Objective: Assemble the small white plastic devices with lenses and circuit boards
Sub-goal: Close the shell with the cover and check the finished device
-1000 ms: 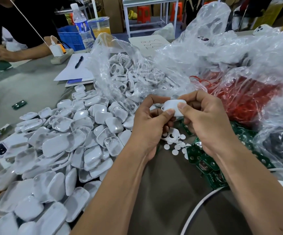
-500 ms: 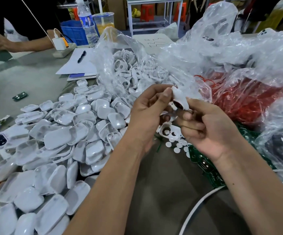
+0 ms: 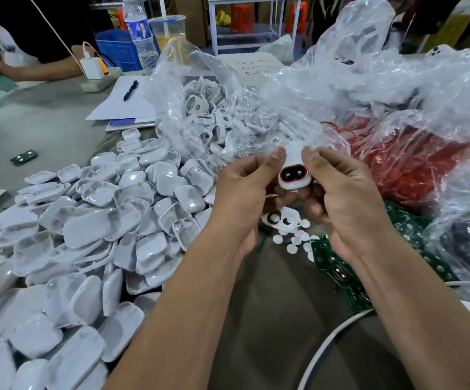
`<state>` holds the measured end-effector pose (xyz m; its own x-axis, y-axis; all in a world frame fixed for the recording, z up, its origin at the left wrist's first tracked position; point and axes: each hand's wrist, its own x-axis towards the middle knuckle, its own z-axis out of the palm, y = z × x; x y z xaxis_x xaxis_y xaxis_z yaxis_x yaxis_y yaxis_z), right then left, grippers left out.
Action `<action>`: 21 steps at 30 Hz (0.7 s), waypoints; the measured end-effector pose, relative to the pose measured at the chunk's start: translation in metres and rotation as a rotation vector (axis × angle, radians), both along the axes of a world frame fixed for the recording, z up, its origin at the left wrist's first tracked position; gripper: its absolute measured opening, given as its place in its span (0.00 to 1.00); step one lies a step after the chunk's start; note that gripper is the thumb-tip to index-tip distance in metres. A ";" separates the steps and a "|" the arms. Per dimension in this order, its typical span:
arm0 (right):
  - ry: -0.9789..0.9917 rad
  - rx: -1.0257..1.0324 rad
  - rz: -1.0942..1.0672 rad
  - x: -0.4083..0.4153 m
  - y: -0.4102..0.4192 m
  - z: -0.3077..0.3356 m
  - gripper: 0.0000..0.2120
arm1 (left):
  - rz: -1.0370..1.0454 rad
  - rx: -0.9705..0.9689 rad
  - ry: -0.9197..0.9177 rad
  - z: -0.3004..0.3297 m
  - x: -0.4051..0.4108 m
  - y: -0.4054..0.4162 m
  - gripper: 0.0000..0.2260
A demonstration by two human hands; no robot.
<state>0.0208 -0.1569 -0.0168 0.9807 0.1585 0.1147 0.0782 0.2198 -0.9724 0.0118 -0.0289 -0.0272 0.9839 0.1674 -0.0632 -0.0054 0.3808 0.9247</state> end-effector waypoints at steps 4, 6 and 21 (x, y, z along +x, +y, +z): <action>-0.028 0.077 0.037 -0.003 0.002 0.000 0.16 | -0.025 -0.085 0.024 -0.001 -0.001 -0.002 0.10; -0.036 0.081 0.043 -0.003 0.002 -0.001 0.16 | -0.037 -0.128 0.027 0.000 -0.001 -0.003 0.08; 0.167 -0.104 0.029 0.010 -0.008 -0.012 0.13 | 0.021 0.191 -0.042 -0.006 0.002 -0.004 0.13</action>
<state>0.0310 -0.1653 -0.0283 0.9795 0.1894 -0.0680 -0.0913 0.1174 -0.9889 0.0141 -0.0327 -0.0335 0.9812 0.1927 0.0124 -0.0513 0.1982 0.9788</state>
